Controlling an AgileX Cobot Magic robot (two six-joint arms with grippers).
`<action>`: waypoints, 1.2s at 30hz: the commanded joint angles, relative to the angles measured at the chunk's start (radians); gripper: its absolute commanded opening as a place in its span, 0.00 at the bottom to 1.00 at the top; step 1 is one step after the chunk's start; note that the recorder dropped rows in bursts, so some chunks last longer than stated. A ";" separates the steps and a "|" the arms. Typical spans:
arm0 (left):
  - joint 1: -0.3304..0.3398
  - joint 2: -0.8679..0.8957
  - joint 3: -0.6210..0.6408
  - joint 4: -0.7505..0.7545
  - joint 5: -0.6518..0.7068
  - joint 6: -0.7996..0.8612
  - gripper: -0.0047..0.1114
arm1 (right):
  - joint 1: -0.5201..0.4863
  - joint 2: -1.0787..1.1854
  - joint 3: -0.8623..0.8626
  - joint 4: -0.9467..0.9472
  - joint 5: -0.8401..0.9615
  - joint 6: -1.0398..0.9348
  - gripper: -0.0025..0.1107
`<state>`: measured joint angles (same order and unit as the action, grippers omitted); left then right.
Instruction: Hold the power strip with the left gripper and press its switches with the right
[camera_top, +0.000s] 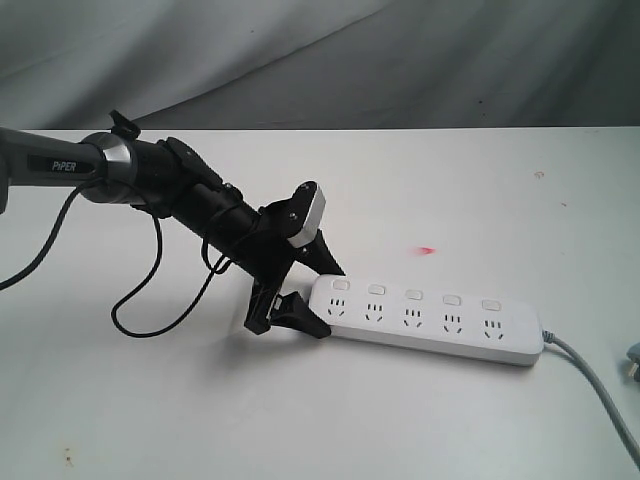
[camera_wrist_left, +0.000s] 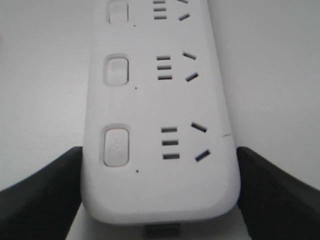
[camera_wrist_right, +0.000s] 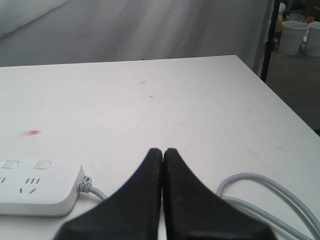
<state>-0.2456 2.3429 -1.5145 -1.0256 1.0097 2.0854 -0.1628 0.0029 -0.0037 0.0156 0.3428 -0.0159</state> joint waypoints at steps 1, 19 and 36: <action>-0.003 0.000 -0.001 -0.011 0.024 0.007 0.32 | 0.004 -0.003 0.004 0.003 -0.003 -0.001 0.02; -0.003 -0.189 -0.001 0.023 0.019 -0.150 0.70 | 0.004 -0.003 0.004 0.003 -0.003 -0.001 0.02; -0.003 -0.744 -0.001 0.421 0.017 -0.599 0.50 | 0.004 -0.003 0.004 0.003 -0.003 -0.001 0.02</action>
<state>-0.2456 1.6926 -1.5145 -0.7109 1.0162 1.5920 -0.1628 0.0029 -0.0037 0.0156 0.3428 -0.0159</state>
